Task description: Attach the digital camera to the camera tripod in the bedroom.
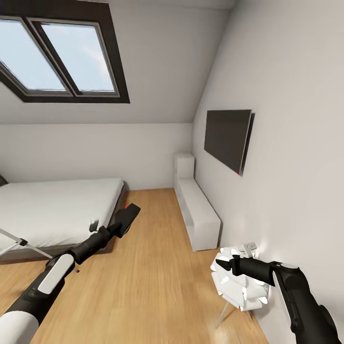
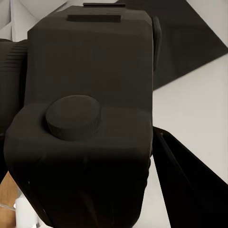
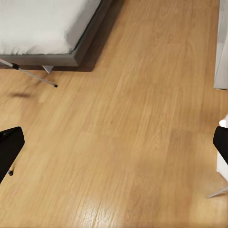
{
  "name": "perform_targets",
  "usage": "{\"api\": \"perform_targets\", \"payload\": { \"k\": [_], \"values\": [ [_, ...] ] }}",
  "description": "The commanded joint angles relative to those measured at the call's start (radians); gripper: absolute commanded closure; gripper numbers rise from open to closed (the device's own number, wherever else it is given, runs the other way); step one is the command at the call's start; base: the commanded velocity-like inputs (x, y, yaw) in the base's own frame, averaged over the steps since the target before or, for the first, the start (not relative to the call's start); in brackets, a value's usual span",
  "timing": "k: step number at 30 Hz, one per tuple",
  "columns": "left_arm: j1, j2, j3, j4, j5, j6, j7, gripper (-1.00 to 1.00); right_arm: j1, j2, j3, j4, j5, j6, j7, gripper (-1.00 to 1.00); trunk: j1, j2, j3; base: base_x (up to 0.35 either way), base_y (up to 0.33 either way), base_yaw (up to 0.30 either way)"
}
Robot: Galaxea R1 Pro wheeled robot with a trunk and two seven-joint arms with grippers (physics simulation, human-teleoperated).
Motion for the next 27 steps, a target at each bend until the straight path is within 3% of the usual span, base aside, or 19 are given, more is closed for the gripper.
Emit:
{"api": "perform_targets", "payload": {
  "k": [1, 27],
  "values": [
    [0.000, 0.001, -0.002, 0.000, 0.010, 0.005, -0.001, 1.00, -0.001, 0.000, -0.002, -0.001, 0.010, 0.002, 0.009, -1.00, 0.000, -0.001, 0.000, 0.000, 0.000, 0.000],
    [0.000, 0.004, -0.003, 0.035, 0.001, 0.003, 0.014, 1.00, -0.001, -0.001, -0.002, -0.001, 0.008, 0.003, 0.009, -1.00, 0.000, -0.001, 0.000, 0.000, 0.000, 0.000]
  ]
}}
